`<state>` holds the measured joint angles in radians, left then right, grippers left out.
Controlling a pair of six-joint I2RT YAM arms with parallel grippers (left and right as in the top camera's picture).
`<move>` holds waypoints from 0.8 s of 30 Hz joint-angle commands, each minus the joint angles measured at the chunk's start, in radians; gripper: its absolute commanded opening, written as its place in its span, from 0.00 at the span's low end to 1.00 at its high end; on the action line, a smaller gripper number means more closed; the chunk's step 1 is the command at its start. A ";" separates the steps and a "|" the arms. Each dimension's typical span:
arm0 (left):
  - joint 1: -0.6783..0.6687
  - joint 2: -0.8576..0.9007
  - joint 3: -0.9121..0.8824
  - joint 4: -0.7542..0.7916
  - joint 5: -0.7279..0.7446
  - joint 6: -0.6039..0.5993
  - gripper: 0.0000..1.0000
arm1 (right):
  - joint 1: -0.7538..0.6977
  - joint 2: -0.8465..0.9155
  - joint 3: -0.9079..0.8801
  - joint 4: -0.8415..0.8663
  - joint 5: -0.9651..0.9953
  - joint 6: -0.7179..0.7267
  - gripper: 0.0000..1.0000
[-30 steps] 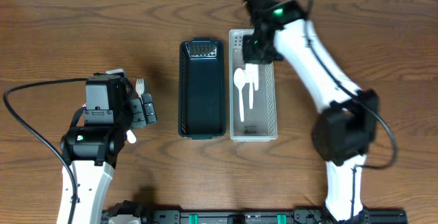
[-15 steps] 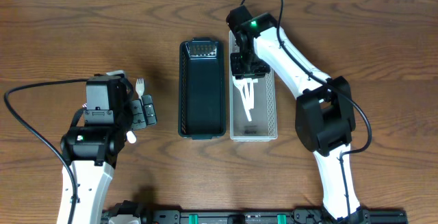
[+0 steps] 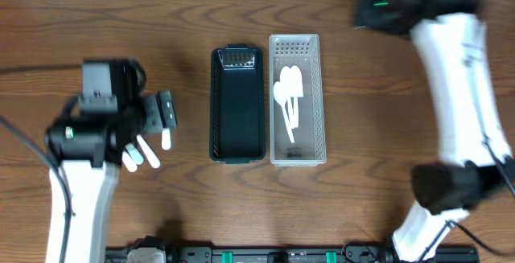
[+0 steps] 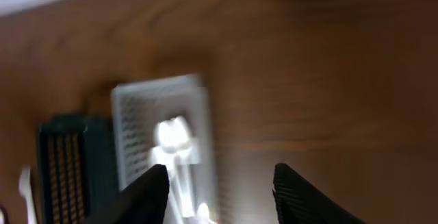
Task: Pack container
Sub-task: 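Move left gripper to the lone white fork and grasp it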
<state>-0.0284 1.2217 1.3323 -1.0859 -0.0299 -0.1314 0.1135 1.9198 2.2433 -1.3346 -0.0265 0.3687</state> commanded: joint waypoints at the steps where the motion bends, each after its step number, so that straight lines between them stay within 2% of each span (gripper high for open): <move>1: 0.002 0.169 0.093 -0.044 -0.003 -0.009 0.98 | -0.081 0.003 -0.005 -0.058 0.006 -0.016 0.53; 7: 0.002 0.414 0.109 -0.019 -0.004 -0.008 0.98 | -0.176 0.016 -0.021 -0.125 -0.004 -0.058 0.54; 11: 0.002 0.550 0.109 0.063 -0.004 0.031 0.98 | -0.187 0.017 -0.028 -0.131 -0.003 -0.083 0.53; 19: 0.045 0.723 0.109 0.177 -0.004 0.053 0.98 | -0.186 0.017 -0.028 -0.149 0.000 -0.102 0.53; 24: 0.074 0.792 0.109 0.218 -0.003 0.116 0.98 | -0.185 0.017 -0.028 -0.157 0.000 -0.105 0.53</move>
<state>0.0315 1.9827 1.4364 -0.8749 -0.0299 -0.0700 -0.0711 1.9366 2.2166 -1.4883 -0.0265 0.2825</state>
